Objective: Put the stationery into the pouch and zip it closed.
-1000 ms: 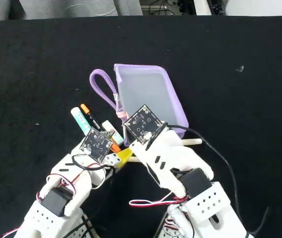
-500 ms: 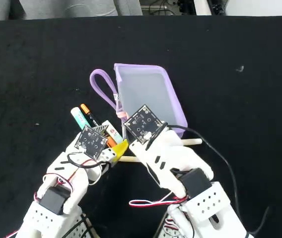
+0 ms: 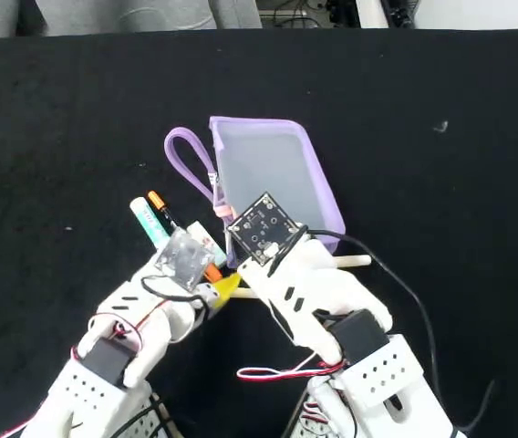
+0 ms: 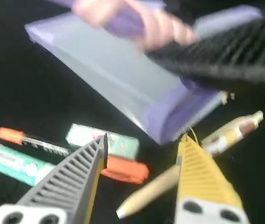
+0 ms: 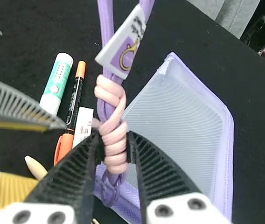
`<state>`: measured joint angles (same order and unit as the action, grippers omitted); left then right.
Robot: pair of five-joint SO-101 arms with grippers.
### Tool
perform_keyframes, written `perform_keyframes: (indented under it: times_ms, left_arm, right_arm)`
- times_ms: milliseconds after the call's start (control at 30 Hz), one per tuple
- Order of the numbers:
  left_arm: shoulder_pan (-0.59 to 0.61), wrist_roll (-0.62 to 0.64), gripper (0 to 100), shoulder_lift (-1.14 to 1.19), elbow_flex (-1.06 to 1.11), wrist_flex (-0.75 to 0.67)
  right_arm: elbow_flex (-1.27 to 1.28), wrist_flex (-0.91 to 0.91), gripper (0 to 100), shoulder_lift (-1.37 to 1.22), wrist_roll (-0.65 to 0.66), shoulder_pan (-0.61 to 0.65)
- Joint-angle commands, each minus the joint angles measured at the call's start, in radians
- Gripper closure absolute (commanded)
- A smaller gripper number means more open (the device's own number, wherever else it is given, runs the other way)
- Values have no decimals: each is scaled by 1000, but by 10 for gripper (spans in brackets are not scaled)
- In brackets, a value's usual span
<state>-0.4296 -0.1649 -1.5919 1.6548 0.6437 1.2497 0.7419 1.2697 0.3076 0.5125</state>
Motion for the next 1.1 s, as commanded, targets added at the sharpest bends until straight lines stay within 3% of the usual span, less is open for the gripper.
perform_keyframes:
  times_ms: [0, 233, 733, 1067]
  left_arm:
    - [-10, 57, 752, 97, -111, -38]
    - [-7, 60, 752, 290, -119, -213]
    - [-16, 61, 752, 304, -148, -216]
    - [-16, 60, 788, 97, -61, -215]
  right_arm:
    - [-65, -26, 987, 19, -8, 15]
    - [-65, -21, 987, 19, -8, 14]
    - [-59, -21, 987, 19, -8, 11]
    - [-56, -21, 987, 19, -8, 9]
